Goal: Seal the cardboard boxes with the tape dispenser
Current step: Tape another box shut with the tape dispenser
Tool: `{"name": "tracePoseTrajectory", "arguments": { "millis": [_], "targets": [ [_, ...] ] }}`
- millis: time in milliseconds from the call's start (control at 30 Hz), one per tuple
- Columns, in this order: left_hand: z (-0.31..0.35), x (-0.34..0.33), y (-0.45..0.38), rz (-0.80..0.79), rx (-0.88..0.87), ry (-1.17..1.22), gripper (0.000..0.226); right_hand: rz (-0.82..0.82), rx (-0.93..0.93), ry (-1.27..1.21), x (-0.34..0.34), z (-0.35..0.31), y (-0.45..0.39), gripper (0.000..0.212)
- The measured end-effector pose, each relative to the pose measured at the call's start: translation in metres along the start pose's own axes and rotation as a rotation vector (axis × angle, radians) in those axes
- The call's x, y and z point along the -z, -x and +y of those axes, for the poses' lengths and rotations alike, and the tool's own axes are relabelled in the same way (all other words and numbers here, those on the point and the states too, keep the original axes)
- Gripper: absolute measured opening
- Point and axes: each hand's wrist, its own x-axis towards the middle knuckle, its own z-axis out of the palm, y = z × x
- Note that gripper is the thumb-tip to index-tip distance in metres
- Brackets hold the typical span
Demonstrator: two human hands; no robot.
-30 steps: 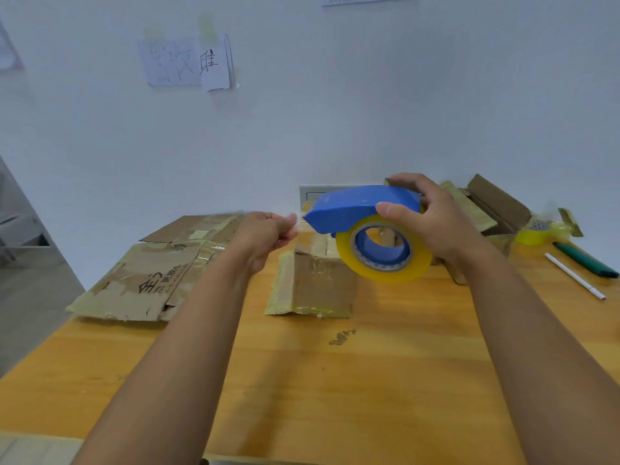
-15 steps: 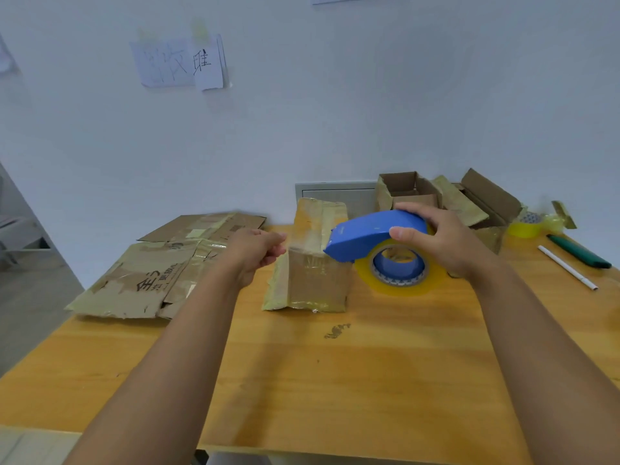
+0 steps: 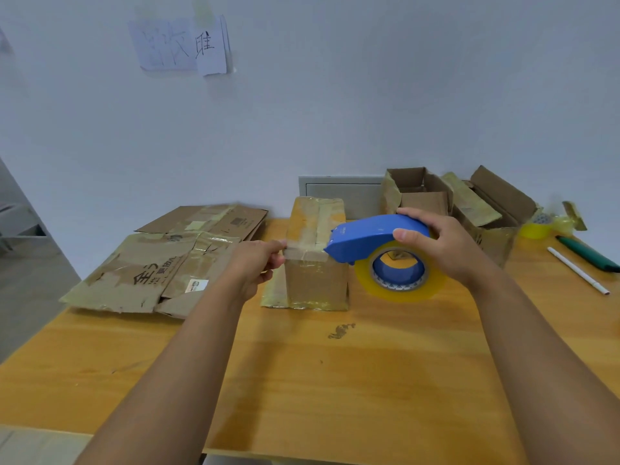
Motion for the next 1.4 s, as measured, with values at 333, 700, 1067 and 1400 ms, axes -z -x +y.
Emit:
{"name": "tracePoseTrajectory", "arguments": {
  "millis": [333,700,1067,1400],
  "targets": [
    [-0.009,0.012,-0.007,-0.112,0.133,-0.057,0.040,0.002,0.008,-0.008,-0.001,-0.004,-0.014,0.062],
    [-0.014,-0.006,0.004,0.264,-0.339,-0.154,0.022,0.004,0.004,0.001,-0.007,-0.003,-0.015,0.059],
    [-0.002,-0.012,0.009,0.075,-0.445,-0.625,0.042,0.047,-0.018,0.010,-0.026,-0.012,-0.019,0.068],
    [-0.032,-0.032,0.013,0.190,-0.822,-1.261,0.046,0.074,-0.049,0.019,-0.035,-0.010,-0.022,0.066]
  ]
}}
